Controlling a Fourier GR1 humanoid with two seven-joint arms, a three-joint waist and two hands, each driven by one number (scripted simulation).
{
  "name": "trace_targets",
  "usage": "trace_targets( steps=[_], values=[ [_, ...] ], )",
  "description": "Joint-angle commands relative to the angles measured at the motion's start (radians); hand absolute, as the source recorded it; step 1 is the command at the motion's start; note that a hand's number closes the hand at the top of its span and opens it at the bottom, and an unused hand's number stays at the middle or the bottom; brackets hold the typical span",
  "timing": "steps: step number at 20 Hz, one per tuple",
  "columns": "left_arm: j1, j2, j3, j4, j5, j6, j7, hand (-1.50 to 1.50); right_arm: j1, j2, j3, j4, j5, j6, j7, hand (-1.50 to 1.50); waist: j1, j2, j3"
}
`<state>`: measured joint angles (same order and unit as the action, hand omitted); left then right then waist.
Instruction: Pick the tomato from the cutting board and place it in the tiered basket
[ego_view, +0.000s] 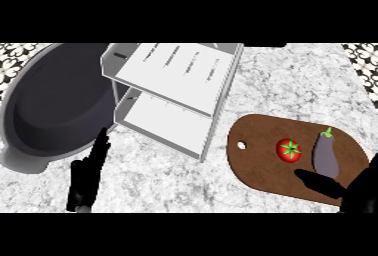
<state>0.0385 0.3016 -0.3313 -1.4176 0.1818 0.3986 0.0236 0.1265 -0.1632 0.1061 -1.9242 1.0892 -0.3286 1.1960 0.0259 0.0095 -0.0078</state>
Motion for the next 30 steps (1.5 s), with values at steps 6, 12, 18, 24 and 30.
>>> trace_targets(
  steps=[6,12,18,24,30],
  values=[
    [-0.003,-0.033,-0.003,0.041,-0.02,0.018,-0.019,0.0,-0.192,0.159,0.001,0.109,0.158,0.355,0.291,-1.5,-0.004,-0.004,0.003],
    [-0.006,-0.001,0.046,0.038,0.009,-0.021,-0.031,0.0,-0.264,0.162,-0.04,0.184,0.117,0.375,0.292,-1.5,-0.013,-0.007,0.006],
    [0.01,-0.057,-0.004,0.057,-0.035,0.012,-0.044,0.0,-0.38,0.163,-0.108,0.287,0.067,0.388,0.291,-1.5,-0.015,-0.007,0.007],
    [0.028,-0.033,0.026,0.039,-0.009,-0.016,-0.044,0.0,-0.414,0.163,-0.178,0.377,-0.002,0.46,0.291,-1.5,-0.009,-0.009,0.006],
    [-0.02,-0.047,0.045,0.079,-0.013,-0.015,-0.037,0.0,-0.459,0.163,-0.208,0.458,-0.032,0.46,0.291,-1.5,-0.018,-0.007,0.006]
  ],
)
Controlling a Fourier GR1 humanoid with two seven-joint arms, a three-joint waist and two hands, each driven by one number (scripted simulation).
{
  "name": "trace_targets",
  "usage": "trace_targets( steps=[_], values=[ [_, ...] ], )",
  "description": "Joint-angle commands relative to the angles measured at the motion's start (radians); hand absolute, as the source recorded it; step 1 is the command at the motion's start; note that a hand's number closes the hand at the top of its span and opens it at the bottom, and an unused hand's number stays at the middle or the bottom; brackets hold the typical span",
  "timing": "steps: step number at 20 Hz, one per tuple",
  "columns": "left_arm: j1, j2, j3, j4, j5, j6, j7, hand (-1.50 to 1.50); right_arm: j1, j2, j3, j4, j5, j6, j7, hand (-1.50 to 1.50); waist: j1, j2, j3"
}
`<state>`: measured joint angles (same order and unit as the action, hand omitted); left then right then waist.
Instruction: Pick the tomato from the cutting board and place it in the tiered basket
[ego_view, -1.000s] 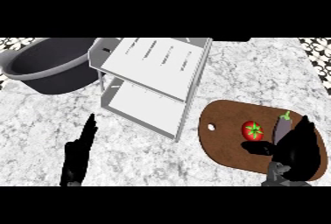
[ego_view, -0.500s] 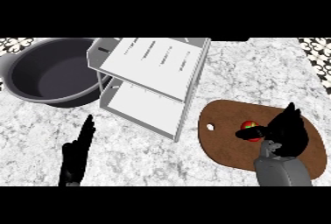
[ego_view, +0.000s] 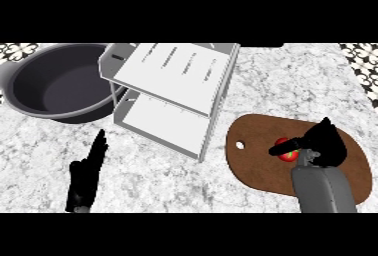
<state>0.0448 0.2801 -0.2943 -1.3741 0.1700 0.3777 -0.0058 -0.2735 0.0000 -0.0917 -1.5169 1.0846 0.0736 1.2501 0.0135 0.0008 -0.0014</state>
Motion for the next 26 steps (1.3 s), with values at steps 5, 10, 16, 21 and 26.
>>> trace_targets(
  steps=[5,10,16,21,26],
  values=[
    [-0.038,-0.037,0.005,0.054,-0.022,0.011,-0.017,0.0,-0.065,0.0,-0.013,0.075,-0.056,0.043,0.237,-1.5,-0.01,0.0,0.0],
    [-0.031,-0.011,0.026,0.024,-0.011,-0.005,0.014,0.0,-0.076,0.0,-0.043,0.111,-0.072,0.029,0.237,-1.5,-0.007,-0.001,0.001],
    [0.016,0.026,0.034,-0.031,0.005,-0.051,0.017,0.0,0.012,0.0,-0.024,0.084,-0.129,-0.004,0.238,-1.5,-0.008,-0.005,0.001],
    [0.022,-0.021,0.009,-0.008,-0.036,-0.013,-0.004,0.0,-0.032,0.0,-0.013,0.161,-0.148,-0.04,0.237,-1.5,-0.004,-0.001,0.001],
    [0.0,0.009,0.055,-0.011,-0.011,-0.038,0.031,0.0,0.033,-0.001,0.001,0.164,-0.145,-0.097,0.175,1.5,-0.01,-0.001,0.001]
  ],
)
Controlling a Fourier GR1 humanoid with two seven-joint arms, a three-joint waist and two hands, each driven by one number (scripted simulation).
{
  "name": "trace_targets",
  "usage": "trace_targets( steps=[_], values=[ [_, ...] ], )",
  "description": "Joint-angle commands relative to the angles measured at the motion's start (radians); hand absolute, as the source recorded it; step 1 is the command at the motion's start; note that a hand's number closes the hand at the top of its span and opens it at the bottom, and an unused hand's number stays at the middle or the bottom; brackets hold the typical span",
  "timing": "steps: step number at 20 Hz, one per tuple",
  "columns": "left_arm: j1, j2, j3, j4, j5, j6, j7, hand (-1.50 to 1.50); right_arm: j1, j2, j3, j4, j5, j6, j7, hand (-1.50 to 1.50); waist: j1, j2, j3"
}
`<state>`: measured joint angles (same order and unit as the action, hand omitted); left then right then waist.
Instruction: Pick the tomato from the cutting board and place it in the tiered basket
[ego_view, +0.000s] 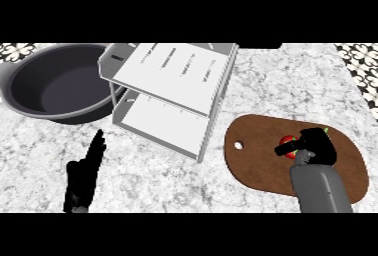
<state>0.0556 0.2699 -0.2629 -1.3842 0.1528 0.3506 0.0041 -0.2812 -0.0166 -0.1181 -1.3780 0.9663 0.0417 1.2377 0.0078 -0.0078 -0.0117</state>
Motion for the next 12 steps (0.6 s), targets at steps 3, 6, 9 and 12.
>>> trace_targets(
  steps=[3,6,9,12],
  values=[
    [0.044,-0.031,-0.011,0.014,-0.018,0.002,-0.044,0.0,-0.008,0.016,0.029,0.049,0.0,-0.055,0.163,1.5,0.0,0.008,0.011],
    [-0.017,-0.05,0.0,0.042,-0.035,0.025,-0.028,0.0,0.018,0.016,0.035,0.128,0.02,-0.109,0.062,1.5,-0.001,0.011,0.012],
    [0.014,-0.015,-0.007,-0.023,-0.011,-0.031,0.013,0.0,-0.043,0.011,0.025,0.124,0.118,-0.021,0.079,1.5,0.004,0.009,0.012],
    [-0.01,-0.017,0.039,0.031,0.0,-0.036,-0.024,0.0,-0.039,-0.008,0.015,0.142,0.162,-0.034,0.031,1.5,-0.002,0.009,0.011]
  ],
)
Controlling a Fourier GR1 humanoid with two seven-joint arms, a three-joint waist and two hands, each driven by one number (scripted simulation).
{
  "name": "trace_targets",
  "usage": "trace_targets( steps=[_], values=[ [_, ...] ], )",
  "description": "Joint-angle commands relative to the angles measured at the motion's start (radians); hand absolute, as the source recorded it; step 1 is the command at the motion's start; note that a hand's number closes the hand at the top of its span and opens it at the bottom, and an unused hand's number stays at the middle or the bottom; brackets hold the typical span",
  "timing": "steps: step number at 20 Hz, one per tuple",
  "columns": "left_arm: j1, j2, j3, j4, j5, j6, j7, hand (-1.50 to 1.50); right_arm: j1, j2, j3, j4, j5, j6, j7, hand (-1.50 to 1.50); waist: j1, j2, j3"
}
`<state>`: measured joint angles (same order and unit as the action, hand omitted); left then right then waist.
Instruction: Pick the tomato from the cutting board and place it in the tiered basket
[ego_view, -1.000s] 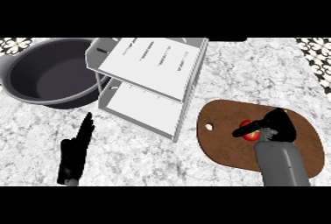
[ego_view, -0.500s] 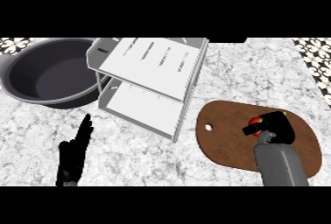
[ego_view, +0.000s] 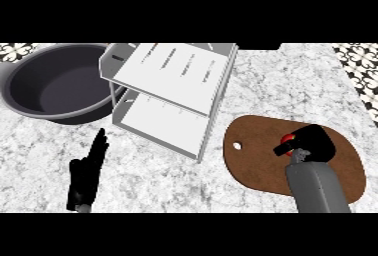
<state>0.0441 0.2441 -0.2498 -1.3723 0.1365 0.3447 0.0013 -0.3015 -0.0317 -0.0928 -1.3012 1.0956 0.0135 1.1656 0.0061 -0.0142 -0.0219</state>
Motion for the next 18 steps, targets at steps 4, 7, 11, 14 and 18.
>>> trace_targets(
  steps=[4,7,11,14,18],
  values=[
    [0.006,-0.021,-0.02,0.028,-0.016,-0.004,-0.006,0.0,0.065,0.03,0.355,-0.028,0.011,0.09,-0.196,1.5,0.013,0.011,0.021],
    [-0.002,-0.016,-0.03,0.005,-0.021,-0.006,0.017,0.0,0.101,0.031,0.562,-0.105,-0.015,0.113,-0.318,1.5,0.017,0.003,0.022],
    [0.007,0.005,0.013,0.0,-0.006,-0.014,0.017,0.0,0.162,0.031,0.624,-0.397,-0.006,0.168,-0.246,1.5,-0.018,0.006,0.021],
    [0.032,-0.015,0.005,0.004,-0.014,0.002,-0.008,0.0,0.218,0.031,0.698,-0.585,-0.034,0.049,-0.149,1.5,-0.021,0.004,0.021],
    [0.063,0.01,0.033,0.0,0.013,-0.03,-0.031,0.0,0.222,0.032,0.72,-0.868,0.003,0.072,-0.055,1.5,-0.03,-0.002,0.02]
  ],
)
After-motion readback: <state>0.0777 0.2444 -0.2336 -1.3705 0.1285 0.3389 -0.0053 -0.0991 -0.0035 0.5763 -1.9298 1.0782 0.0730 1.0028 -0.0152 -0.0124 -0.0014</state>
